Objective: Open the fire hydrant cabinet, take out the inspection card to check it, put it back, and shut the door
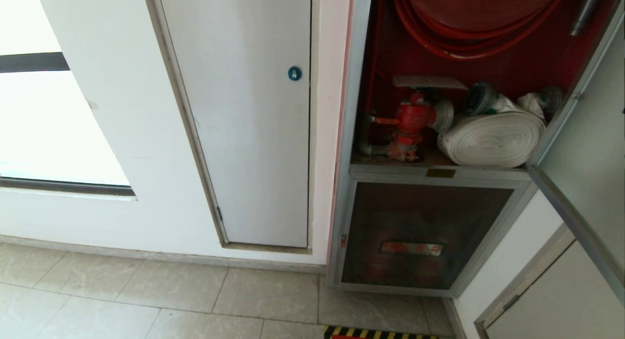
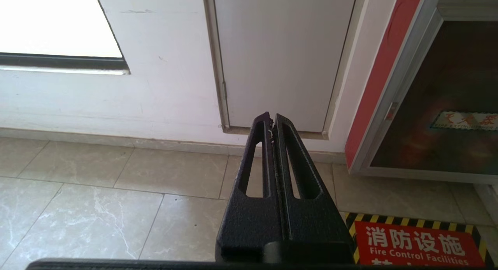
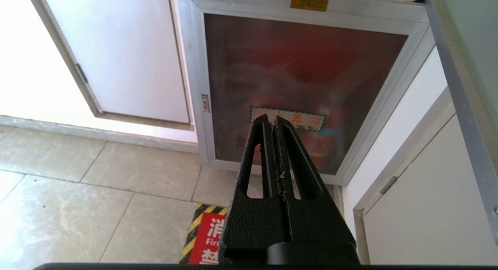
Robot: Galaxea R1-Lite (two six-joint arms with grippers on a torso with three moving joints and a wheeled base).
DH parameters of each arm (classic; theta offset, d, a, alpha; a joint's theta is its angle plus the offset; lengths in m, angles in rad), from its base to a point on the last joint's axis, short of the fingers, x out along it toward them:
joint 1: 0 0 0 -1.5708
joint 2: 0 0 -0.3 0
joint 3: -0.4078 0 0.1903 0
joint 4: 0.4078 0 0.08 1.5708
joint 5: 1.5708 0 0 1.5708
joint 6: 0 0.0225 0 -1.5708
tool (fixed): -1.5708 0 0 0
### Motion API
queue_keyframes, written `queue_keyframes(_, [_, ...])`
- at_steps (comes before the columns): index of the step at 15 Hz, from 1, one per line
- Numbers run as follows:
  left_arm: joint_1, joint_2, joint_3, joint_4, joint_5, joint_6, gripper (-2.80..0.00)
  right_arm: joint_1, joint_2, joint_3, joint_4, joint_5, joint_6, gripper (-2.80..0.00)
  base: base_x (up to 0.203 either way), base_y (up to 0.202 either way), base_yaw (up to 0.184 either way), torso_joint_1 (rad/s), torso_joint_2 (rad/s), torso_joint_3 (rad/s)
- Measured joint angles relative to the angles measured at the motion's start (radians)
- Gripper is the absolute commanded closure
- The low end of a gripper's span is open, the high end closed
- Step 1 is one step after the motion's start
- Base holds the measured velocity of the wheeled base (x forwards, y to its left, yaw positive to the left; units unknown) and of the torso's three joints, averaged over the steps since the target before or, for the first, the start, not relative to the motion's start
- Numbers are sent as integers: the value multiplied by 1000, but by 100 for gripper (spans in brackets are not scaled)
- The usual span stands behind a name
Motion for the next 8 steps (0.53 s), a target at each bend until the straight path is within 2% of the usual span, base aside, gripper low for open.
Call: queue_keyframes(8, [0, 0, 0, 0, 1, 3, 0, 0, 0, 0, 0, 0, 0, 0, 0, 0, 0, 0, 0, 0])
